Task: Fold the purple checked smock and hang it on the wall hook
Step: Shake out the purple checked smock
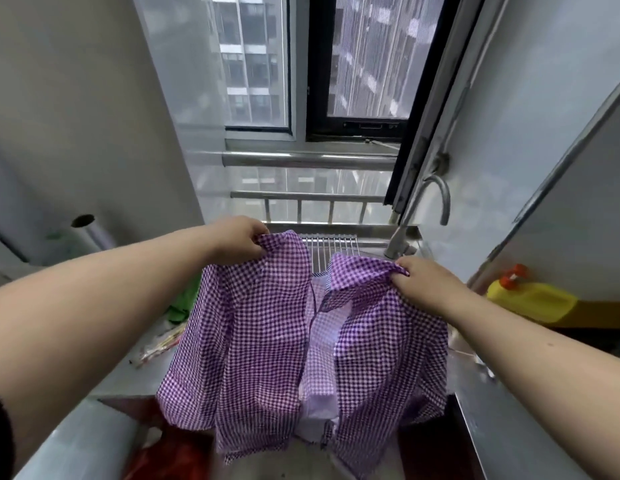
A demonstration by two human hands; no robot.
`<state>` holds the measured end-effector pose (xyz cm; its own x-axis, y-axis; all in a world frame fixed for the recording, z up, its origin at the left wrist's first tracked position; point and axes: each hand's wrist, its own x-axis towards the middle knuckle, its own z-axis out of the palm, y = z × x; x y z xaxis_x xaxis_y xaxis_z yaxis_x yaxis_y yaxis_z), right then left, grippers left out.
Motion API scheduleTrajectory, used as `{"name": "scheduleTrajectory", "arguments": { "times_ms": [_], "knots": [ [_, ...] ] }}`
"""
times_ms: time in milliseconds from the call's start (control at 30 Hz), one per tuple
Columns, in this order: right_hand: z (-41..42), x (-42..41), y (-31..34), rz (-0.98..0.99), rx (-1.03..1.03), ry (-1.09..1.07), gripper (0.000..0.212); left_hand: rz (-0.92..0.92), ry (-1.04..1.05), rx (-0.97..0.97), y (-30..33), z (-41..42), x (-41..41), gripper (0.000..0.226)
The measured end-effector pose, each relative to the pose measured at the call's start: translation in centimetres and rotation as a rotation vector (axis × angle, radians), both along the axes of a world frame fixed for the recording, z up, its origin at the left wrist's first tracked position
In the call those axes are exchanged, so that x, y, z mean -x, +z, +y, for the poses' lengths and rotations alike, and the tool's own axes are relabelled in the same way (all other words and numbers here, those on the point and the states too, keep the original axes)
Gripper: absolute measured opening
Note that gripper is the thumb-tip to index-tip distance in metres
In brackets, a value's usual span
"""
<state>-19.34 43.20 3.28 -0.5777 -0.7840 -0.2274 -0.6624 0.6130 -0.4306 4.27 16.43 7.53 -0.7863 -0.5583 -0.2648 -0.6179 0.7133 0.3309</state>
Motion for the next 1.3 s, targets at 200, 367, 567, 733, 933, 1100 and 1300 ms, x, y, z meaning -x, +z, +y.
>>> {"name": "scheduleTrajectory", "arguments": {
  "times_ms": [200,367,567,733,933,1100,1300],
  "knots": [
    [-5.1,1.4,-2.8,0.144,-0.075,-0.107,0.031,-0.009,-0.034,0.082,-3.0,-3.5,3.0,0.026],
    [-9.5,3.6,-6.7,0.105,-0.126,-0.239,0.02,-0.054,-0.102,0.077,-7.2,-7.9,6.2,0.026],
    [-12.4,5.4,-10.1,-0.035,-0.099,-0.428,0.032,-0.12,-0.151,0.111,-10.9,-10.7,8.3,0.015],
    [-14.4,7.4,-12.6,-0.14,-0.099,-0.523,0.048,-0.168,-0.141,0.119,-12.0,-12.4,9.9,0.021],
    [-16.4,9.4,-14.9,-0.087,-0.175,-0.454,0.049,-0.265,-0.166,0.175,-13.2,-13.8,11.0,0.013],
    [-16.8,9.3,-17.0,-0.138,-0.275,-0.352,0.016,-0.387,-0.173,0.17,-14.4,-14.4,10.9,0.026],
    [-17.9,9.0,-18.4,-0.154,-0.268,-0.169,0.045,-0.478,-0.15,0.186,-15.1,-15.0,11.4,0.026]
  ]
}}
